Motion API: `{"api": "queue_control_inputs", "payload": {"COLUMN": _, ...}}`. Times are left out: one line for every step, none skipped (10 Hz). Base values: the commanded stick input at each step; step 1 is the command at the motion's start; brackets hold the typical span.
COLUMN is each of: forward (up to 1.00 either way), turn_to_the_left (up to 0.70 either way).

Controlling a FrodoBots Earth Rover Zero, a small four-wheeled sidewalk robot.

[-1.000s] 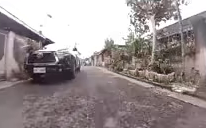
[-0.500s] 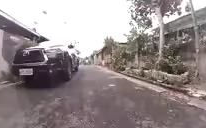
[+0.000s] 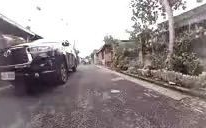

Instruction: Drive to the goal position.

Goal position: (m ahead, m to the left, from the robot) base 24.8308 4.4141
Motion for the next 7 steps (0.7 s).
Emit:
{"api": "queue_control_inputs", "payload": {"forward": 1.0, "turn_to_the_left": 0.0}}
{"api": "queue_control_inputs", "payload": {"forward": 1.0, "turn_to_the_left": 0.0}}
{"api": "queue_control_inputs", "payload": {"forward": 1.0, "turn_to_the_left": 0.0}}
{"api": "queue_control_inputs", "payload": {"forward": 1.0, "turn_to_the_left": 0.0}}
{"api": "queue_control_inputs", "payload": {"forward": 1.0, "turn_to_the_left": 0.0}}
{"api": "queue_control_inputs", "payload": {"forward": 1.0, "turn_to_the_left": 0.0}}
{"api": "queue_control_inputs", "payload": {"forward": 1.0, "turn_to_the_left": 0.0}}
